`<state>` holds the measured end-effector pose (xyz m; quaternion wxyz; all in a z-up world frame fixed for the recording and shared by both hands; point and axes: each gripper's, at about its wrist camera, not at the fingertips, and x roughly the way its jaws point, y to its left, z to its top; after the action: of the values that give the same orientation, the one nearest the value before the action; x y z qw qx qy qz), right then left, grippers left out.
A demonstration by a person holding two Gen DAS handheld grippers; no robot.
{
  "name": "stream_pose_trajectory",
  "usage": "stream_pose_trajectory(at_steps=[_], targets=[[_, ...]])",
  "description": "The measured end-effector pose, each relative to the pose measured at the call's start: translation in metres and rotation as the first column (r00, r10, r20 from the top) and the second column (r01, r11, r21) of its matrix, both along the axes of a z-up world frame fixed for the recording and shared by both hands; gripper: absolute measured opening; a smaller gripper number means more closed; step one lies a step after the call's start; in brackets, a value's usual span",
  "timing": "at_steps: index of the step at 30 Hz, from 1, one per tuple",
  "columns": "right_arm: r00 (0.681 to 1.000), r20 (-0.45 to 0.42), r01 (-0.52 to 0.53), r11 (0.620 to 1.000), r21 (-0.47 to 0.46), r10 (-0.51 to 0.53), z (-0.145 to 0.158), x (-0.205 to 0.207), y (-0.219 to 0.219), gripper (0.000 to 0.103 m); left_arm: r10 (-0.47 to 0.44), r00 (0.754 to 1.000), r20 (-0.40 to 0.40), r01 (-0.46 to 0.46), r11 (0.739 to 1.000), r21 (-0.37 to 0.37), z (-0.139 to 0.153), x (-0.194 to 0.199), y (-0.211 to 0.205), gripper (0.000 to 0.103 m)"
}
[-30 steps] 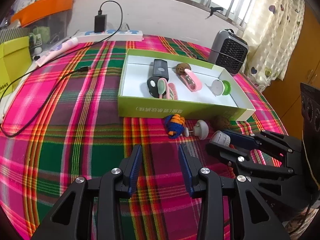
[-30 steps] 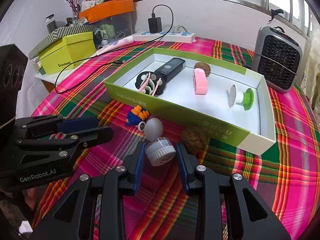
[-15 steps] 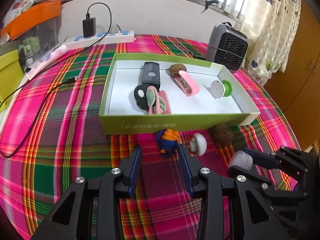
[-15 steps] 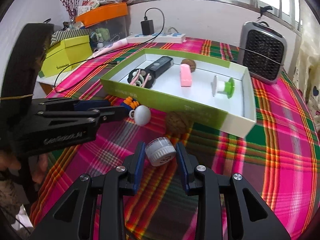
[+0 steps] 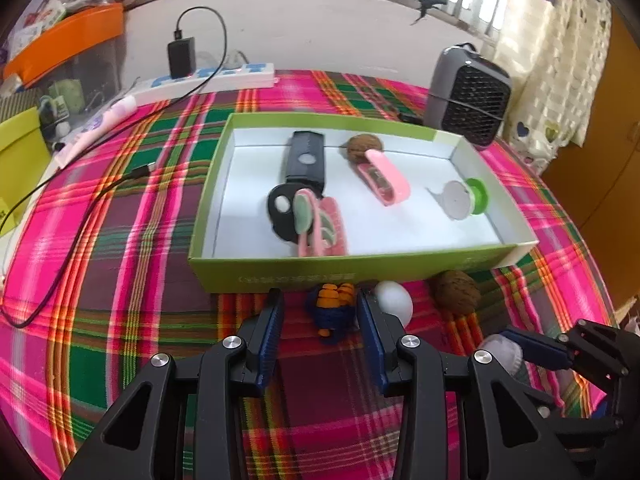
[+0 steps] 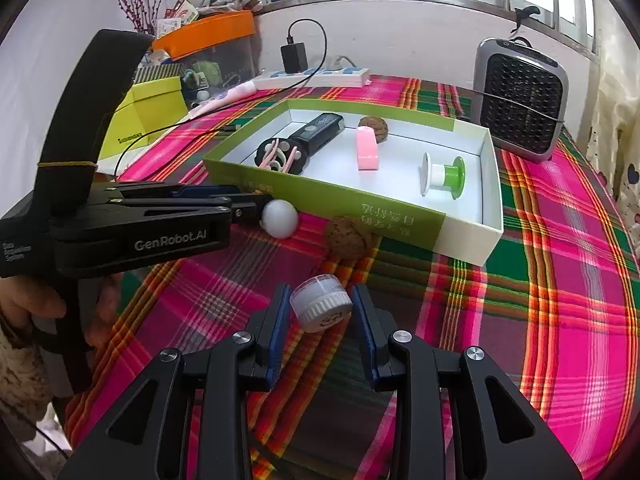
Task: Organize objects
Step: 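Bring the right tool around the white round cap while the left tool reaches the orange-blue toy, then close the left tool on the orange-blue toy while the right tool holds the white cap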
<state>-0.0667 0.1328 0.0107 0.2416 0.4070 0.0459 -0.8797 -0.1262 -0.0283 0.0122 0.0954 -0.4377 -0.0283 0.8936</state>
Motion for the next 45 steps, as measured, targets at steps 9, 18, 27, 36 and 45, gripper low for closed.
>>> stream_pose_trajectory(at_steps=[9,18,27,36,45], targets=[[1.000,0.000,-0.001,1.000,-0.005,0.001,0.001,0.000,0.001,0.032,-0.013,1.000,-0.001,0.013,1.000,0.026,0.001,0.003,0.000,0.022],[1.000,0.001,0.002,1.000,-0.006,-0.002,0.002,0.000,0.001,0.032,-0.009,1.000,0.001,0.009,0.999,0.054,0.001,0.016,-0.005,0.017],[1.000,-0.002,0.006,1.000,-0.004,-0.006,0.003,0.000,0.002,0.032,-0.038,0.999,0.020,0.035,0.995,0.096,-0.002,0.032,-0.001,0.017],[1.000,0.002,0.008,1.000,-0.007,-0.008,0.003,0.000,0.003,0.032,-0.003,0.999,0.044,-0.005,0.982,0.190,-0.004,0.031,-0.020,0.017],[1.000,-0.006,0.014,1.000,0.018,-0.014,0.002,0.001,0.000,0.032,0.013,0.999,0.039,-0.017,0.994,0.106,-0.002,0.027,-0.018,0.021]])
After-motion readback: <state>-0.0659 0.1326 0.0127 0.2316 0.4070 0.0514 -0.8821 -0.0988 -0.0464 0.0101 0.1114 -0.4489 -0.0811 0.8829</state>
